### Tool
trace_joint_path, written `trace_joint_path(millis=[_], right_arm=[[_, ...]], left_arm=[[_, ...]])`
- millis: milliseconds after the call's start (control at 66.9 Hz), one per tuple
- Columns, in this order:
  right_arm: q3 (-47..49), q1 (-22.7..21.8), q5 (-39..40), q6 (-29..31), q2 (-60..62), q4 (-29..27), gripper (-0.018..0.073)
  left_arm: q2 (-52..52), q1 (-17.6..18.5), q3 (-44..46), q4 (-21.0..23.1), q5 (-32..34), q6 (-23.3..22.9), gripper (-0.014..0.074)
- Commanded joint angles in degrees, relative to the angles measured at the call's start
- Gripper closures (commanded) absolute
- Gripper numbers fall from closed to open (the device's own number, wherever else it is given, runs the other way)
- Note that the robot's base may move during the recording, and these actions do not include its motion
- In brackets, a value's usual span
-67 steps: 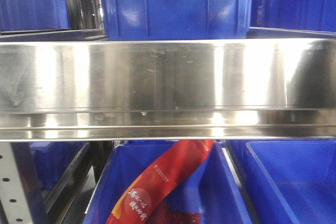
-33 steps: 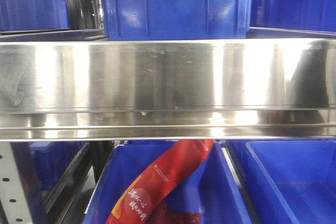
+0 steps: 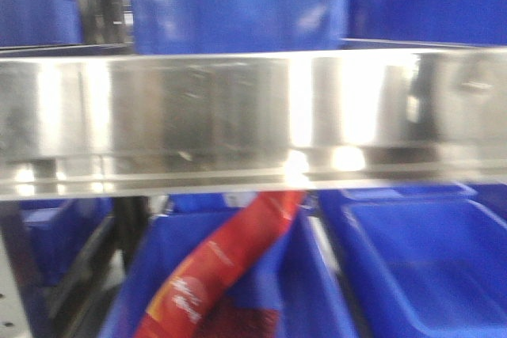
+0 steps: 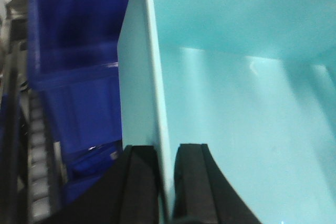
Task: Fetch blue bin and place on conveyor start
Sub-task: 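Lift the teal bin with both grippers and pull it off the shelf, then hold the teal bin in both grippers while the base drives to the conveyor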
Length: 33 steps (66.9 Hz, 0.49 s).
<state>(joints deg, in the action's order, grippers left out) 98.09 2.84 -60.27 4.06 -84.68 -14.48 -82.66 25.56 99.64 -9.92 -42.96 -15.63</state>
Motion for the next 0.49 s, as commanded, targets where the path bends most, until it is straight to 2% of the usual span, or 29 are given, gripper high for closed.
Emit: trace_joint_path(millis=[0, 479], right_arm=[[0.46, -0.33, 0.66, 1.86, 0.24, 1.63, 0.0712], [0.46, -0.33, 0.66, 1.86, 0.24, 1.63, 0.0712]], left_arm=[[0.76, 0.07, 0.66, 0.51, 5.4, 0.27, 0.0708], [0.76, 0.07, 0.66, 0.51, 5.4, 0.27, 0.0708]])
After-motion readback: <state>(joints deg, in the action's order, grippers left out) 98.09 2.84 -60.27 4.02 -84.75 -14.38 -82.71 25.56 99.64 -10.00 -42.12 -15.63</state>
